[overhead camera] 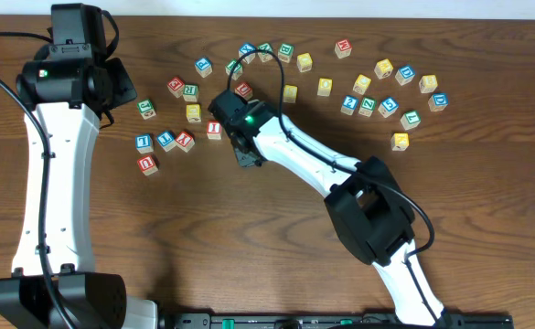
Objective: Spell out AI2
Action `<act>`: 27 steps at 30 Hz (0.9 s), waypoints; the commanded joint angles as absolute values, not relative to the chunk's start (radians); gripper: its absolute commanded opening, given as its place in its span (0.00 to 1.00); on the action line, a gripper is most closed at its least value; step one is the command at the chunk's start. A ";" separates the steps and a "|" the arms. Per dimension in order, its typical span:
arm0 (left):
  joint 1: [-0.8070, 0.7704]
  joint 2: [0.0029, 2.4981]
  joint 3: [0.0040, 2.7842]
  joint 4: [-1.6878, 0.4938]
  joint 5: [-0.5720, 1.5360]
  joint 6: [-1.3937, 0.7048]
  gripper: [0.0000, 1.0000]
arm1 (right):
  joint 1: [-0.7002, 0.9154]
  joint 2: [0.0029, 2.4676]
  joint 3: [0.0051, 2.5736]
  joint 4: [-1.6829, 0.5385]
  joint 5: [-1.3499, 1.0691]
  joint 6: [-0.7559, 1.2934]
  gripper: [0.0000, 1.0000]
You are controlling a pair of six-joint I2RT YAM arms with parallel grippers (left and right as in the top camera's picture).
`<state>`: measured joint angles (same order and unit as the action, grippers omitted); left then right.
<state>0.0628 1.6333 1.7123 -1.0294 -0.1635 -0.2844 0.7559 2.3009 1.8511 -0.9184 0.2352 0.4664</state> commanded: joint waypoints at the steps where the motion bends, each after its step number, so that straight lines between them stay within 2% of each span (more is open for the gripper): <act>1: 0.064 1.646 1.703 -1.035 -0.165 -0.290 0.49 | 0.740 2.307 1.851 -0.907 0.260 0.493 0.01; 15: 0.064 1.646 1.703 -1.036 -0.165 -0.290 0.49 | 0.731 2.283 1.888 -0.881 0.260 0.481 0.01; 27: 0.064 1.646 1.703 -1.042 -0.165 -0.290 0.50 | 0.643 2.228 1.899 -0.906 0.260 0.516 0.01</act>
